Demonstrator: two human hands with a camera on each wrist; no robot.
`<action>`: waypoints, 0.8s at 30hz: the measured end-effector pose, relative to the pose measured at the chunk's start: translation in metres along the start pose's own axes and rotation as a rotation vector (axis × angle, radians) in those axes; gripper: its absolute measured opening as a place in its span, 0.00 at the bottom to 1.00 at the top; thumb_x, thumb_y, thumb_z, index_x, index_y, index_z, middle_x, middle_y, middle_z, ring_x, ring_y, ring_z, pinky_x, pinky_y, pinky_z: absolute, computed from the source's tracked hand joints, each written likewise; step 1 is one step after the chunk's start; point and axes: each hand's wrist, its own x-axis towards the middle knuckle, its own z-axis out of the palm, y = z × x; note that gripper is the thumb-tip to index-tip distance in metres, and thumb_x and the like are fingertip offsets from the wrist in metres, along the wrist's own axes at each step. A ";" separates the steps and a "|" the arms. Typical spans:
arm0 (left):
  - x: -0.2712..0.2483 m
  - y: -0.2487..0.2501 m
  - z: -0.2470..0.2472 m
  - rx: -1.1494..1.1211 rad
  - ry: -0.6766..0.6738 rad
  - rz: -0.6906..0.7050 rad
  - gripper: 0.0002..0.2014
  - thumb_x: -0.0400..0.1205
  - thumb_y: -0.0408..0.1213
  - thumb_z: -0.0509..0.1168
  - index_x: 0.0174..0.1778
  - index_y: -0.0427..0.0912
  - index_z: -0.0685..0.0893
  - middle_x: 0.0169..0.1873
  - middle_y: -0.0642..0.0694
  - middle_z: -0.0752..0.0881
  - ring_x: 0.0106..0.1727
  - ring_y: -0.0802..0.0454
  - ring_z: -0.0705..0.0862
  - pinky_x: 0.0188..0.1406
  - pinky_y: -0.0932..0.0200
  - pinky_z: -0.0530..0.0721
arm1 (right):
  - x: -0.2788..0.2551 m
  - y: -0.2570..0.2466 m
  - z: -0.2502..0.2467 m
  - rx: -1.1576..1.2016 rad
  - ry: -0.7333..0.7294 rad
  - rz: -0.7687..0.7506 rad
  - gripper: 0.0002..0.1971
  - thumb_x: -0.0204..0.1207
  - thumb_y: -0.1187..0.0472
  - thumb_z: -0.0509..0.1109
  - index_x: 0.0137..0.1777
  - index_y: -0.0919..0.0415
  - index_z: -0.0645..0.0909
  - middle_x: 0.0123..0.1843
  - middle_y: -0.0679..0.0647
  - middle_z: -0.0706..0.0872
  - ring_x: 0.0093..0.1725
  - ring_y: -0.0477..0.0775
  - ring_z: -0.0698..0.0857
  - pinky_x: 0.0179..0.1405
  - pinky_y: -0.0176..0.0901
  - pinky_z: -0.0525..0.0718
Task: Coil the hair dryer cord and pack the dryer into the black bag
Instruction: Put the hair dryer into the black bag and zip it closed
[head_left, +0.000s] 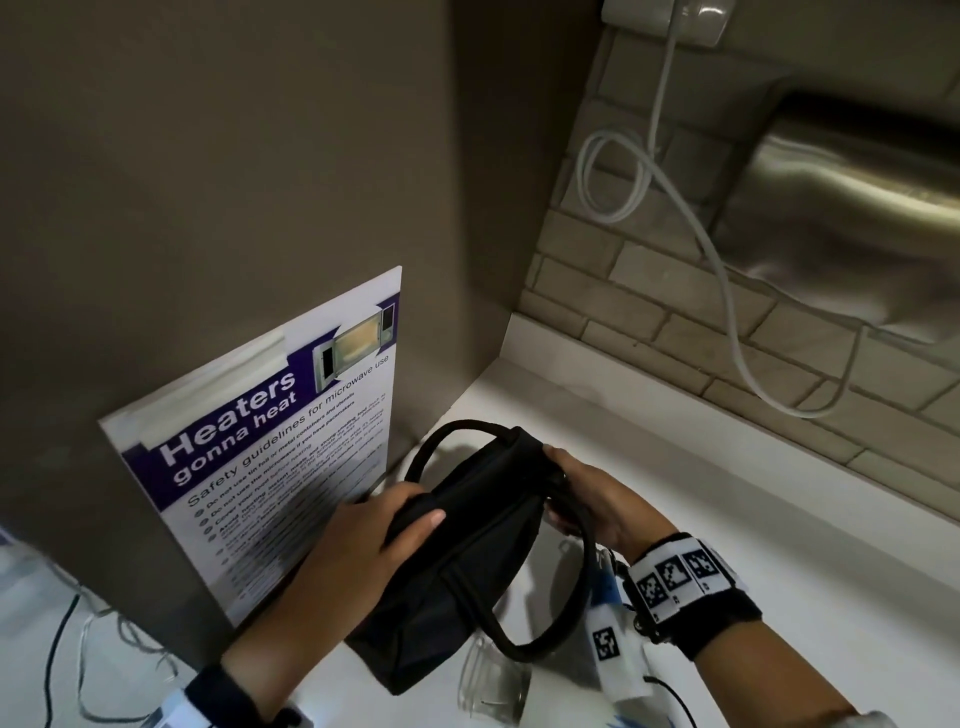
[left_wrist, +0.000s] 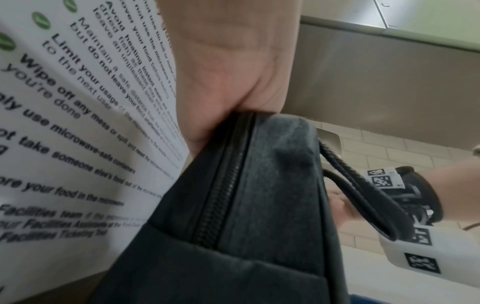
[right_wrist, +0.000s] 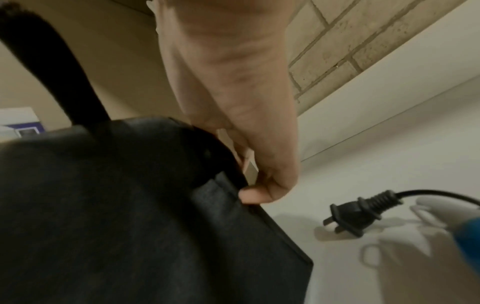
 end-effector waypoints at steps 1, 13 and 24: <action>-0.001 -0.001 0.001 -0.002 0.011 -0.005 0.20 0.75 0.62 0.56 0.53 0.55 0.82 0.35 0.59 0.88 0.44 0.70 0.85 0.44 0.76 0.80 | 0.000 -0.003 0.001 0.032 0.007 -0.003 0.16 0.83 0.49 0.62 0.40 0.59 0.79 0.23 0.49 0.83 0.18 0.45 0.81 0.17 0.34 0.78; -0.003 0.004 -0.002 -0.057 0.013 0.039 0.06 0.82 0.48 0.62 0.44 0.55 0.83 0.31 0.55 0.88 0.39 0.63 0.87 0.40 0.72 0.81 | 0.015 0.002 -0.007 0.247 0.054 0.126 0.10 0.78 0.57 0.70 0.40 0.63 0.82 0.28 0.55 0.87 0.21 0.50 0.86 0.18 0.37 0.83; -0.001 -0.005 -0.002 0.118 -0.036 0.079 0.10 0.80 0.57 0.56 0.44 0.59 0.78 0.24 0.58 0.82 0.33 0.63 0.86 0.33 0.71 0.80 | 0.033 -0.015 -0.019 0.368 0.143 -0.038 0.09 0.76 0.75 0.67 0.50 0.60 0.81 0.32 0.57 0.87 0.27 0.47 0.86 0.34 0.32 0.86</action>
